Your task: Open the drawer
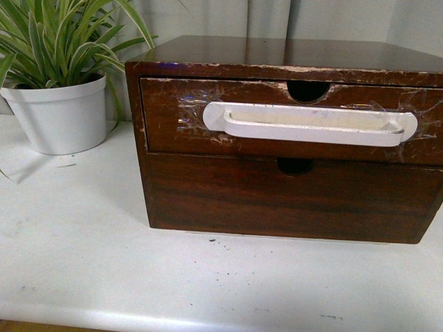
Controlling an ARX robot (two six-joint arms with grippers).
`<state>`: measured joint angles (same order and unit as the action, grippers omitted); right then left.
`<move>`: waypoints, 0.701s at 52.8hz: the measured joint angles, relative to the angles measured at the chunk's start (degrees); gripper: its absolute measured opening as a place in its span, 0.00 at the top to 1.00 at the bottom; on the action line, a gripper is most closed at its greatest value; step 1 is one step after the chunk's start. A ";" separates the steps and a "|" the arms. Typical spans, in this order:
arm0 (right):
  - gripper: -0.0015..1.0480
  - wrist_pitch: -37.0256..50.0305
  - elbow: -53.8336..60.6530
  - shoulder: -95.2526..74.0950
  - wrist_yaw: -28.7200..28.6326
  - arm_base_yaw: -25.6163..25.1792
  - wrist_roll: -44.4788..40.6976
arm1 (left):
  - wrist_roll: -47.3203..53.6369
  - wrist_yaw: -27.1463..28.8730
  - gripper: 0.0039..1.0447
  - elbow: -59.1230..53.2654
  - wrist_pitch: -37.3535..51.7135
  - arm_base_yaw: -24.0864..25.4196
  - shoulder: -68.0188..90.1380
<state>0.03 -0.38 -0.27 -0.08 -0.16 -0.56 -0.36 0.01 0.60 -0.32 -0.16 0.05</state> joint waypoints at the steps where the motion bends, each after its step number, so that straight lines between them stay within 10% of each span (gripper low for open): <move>1: 0.09 0.00 0.00 0.00 0.00 0.00 0.00 | 0.00 0.00 0.06 0.00 0.00 0.00 0.00; 37: 0.09 0.00 0.00 0.00 0.00 0.00 0.00 | 0.00 0.00 0.06 0.00 0.00 0.00 0.00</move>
<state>0.03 -0.38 -0.27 -0.08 -0.16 -0.56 -0.36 0.01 0.60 -0.32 -0.16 0.05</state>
